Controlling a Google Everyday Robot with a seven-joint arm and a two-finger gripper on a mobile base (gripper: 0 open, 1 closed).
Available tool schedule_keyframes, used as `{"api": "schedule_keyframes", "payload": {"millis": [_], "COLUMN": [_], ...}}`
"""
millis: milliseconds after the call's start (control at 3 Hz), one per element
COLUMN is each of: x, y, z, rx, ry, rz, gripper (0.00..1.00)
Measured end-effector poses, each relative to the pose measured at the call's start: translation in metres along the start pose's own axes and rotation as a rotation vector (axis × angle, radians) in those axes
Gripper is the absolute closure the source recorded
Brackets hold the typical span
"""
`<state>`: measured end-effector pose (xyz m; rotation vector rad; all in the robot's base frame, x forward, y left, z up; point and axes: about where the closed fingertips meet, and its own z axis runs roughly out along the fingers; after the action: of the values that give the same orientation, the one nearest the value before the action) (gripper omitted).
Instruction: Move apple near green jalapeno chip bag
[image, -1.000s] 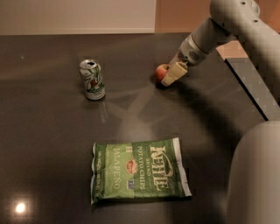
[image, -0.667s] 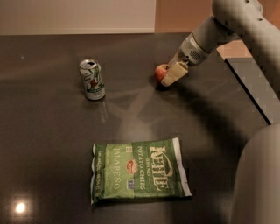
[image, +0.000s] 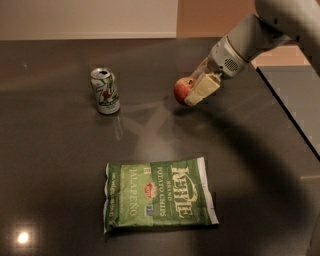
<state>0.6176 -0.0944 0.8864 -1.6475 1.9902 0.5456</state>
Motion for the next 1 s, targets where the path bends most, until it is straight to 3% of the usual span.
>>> {"api": "schedule_keyframes", "payload": {"millis": [667, 1000], "x": [-0.007, -0.002], "y": [0.077, 0.102], "z": [0.007, 0.014], "rx": [-0.093, -0.117], "ry": [-0.015, -0.013], "rz": [-0.129, -0.181], "gripper": [1.0, 1.0]}}
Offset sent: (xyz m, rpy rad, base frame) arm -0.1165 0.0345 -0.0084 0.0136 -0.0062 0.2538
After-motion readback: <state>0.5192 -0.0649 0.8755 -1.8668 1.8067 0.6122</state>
